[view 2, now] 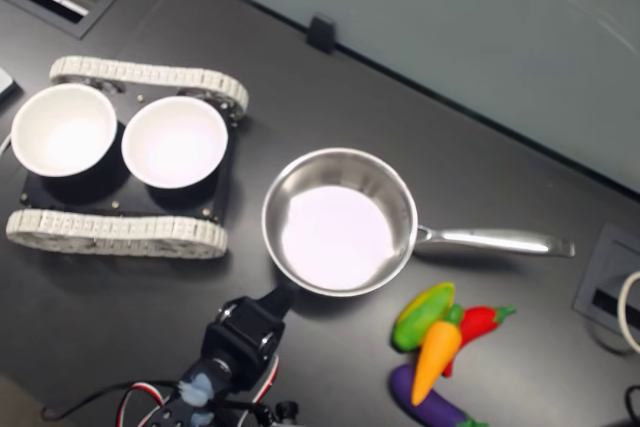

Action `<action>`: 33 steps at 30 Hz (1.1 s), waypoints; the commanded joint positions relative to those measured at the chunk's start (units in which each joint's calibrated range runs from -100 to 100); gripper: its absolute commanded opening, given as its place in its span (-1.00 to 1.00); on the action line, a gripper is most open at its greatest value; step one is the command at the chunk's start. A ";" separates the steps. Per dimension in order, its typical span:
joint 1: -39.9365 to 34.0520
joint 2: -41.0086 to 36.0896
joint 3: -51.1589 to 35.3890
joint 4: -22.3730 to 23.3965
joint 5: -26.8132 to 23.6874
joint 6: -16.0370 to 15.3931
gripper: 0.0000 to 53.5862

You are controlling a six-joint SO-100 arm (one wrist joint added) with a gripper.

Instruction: Pick up the carrot and place them in the pan

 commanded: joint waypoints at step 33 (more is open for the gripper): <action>18.24 27.66 -29.57 0.17 0.54 -0.40 -0.82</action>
